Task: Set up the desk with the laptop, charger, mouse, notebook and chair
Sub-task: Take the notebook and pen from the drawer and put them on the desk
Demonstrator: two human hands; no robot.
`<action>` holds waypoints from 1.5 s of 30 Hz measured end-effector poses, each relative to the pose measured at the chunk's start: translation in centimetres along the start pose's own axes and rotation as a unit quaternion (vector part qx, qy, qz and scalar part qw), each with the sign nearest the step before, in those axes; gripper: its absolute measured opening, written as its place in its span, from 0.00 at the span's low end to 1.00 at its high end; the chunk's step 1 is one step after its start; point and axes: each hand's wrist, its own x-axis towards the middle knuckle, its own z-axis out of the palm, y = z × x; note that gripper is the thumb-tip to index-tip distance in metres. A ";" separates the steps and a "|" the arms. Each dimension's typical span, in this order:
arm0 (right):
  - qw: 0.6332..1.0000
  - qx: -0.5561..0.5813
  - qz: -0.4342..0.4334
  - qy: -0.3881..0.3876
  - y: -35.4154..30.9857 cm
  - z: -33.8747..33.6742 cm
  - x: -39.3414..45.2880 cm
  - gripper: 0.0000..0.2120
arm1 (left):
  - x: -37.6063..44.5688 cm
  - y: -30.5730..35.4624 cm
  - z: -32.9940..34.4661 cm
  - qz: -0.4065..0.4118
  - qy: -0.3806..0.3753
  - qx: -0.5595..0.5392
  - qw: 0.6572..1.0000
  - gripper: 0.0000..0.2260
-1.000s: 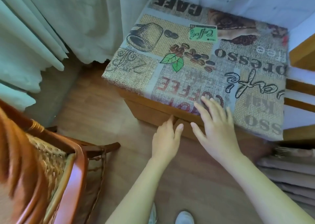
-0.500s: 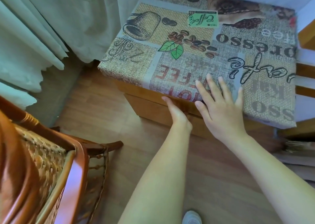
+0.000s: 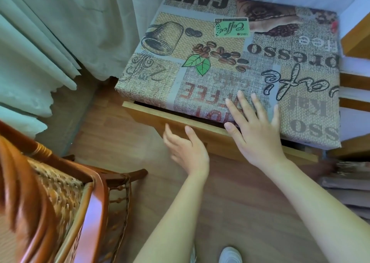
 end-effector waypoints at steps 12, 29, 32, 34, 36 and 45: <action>1.000 -0.006 0.013 -0.011 -0.3 -0.1 -0.2 0.28 | 3.8 -0.6 -4.9 0.576 -0.088 0.365 0.726 0.26; 1.000 0.017 0.020 -0.004 -0.5 -0.1 -0.9 0.25 | 1.3 -1.8 -7.1 0.608 -0.051 0.371 0.700 0.16; 1.000 0.014 0.020 -0.005 -0.5 0.0 -0.9 0.25 | 1.1 -2.4 -6.8 0.592 -0.095 0.395 0.696 0.19; 1.000 0.013 0.019 -0.004 -0.4 0.2 -0.9 0.25 | 0.9 -3.0 -7.0 0.573 -0.122 0.417 0.695 0.20; 1.000 0.013 0.019 -0.003 -0.4 0.3 -0.9 0.25 | 0.8 -3.4 -7.2 0.554 -0.145 0.429 0.698 0.21; 0.989 0.115 0.015 0.095 -0.4 0.8 -2.2 0.24 | 1.0 -3.3 -5.9 0.494 -0.227 0.498 0.676 0.20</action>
